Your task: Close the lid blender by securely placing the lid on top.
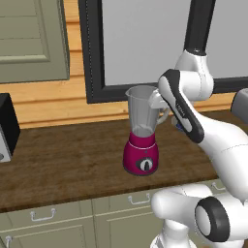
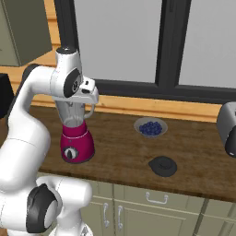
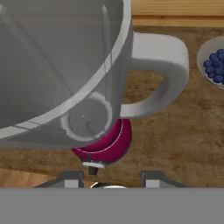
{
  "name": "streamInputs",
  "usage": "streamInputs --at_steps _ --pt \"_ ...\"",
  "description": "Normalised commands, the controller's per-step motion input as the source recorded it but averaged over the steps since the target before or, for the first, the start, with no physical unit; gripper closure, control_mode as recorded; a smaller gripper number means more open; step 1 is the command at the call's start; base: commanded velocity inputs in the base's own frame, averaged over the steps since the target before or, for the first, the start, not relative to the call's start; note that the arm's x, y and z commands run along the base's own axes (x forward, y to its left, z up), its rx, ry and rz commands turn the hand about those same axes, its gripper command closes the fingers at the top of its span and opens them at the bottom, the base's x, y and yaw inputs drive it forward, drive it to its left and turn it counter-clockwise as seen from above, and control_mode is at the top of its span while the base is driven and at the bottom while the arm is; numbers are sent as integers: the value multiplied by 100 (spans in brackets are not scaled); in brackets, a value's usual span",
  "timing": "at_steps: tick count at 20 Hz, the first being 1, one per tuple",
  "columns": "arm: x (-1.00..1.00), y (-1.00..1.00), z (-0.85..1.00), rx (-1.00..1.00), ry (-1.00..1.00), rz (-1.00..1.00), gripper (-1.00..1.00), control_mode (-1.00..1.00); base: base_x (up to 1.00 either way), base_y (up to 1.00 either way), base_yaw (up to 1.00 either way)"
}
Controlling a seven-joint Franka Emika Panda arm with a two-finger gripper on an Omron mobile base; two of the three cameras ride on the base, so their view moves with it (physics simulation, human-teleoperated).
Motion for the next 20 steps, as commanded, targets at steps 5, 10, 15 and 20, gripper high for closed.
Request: streamInputs --at_steps 5,10,15,20 --pt "-11 4 0 -6 0 0 -100 -100 0 0 0" --pt "-59 -45 0 -1 -2 -6 -100 -100 0 0 0" --pt "-46 -96 -28 0 -1 -23 -100 -100 0 0 0" --pt "-2 -100 -46 0 6 -38 -100 -100 0 0 0"
